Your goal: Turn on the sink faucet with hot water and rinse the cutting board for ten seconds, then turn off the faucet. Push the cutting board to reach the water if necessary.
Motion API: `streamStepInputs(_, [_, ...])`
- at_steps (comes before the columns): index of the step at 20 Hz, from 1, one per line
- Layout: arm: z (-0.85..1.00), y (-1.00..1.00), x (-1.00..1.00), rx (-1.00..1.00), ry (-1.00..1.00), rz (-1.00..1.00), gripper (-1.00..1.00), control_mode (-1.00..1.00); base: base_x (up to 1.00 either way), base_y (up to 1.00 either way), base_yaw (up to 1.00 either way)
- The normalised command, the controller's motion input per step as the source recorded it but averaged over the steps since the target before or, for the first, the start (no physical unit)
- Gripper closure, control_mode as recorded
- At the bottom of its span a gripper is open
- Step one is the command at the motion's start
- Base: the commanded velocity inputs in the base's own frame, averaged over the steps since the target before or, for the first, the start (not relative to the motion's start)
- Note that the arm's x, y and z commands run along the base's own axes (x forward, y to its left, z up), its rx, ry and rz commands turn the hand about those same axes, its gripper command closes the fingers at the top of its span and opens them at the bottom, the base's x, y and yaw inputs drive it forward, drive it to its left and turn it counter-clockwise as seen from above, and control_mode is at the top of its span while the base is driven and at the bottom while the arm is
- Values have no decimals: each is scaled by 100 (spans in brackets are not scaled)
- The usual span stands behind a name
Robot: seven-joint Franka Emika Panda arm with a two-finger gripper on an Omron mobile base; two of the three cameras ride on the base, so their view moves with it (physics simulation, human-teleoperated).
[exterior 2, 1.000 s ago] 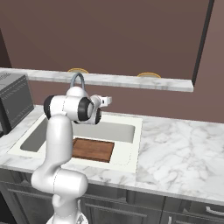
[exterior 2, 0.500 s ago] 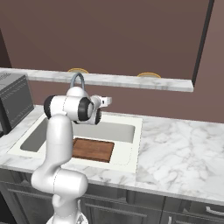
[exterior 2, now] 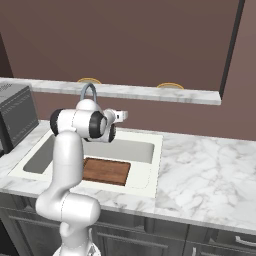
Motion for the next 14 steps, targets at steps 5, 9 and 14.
streamStepInputs(5, [-13, 0, 0, 0, 0, 0, -100, -100, 0, 0, 0])
streamStepInputs(9, [-21, 0, 0, 0, 0, 0, -100, -100, 0, 0, 0])
streamStepInputs(14, [-22, -8, -2, 0, 0, 0, -100, -100, 0, 0, 0])
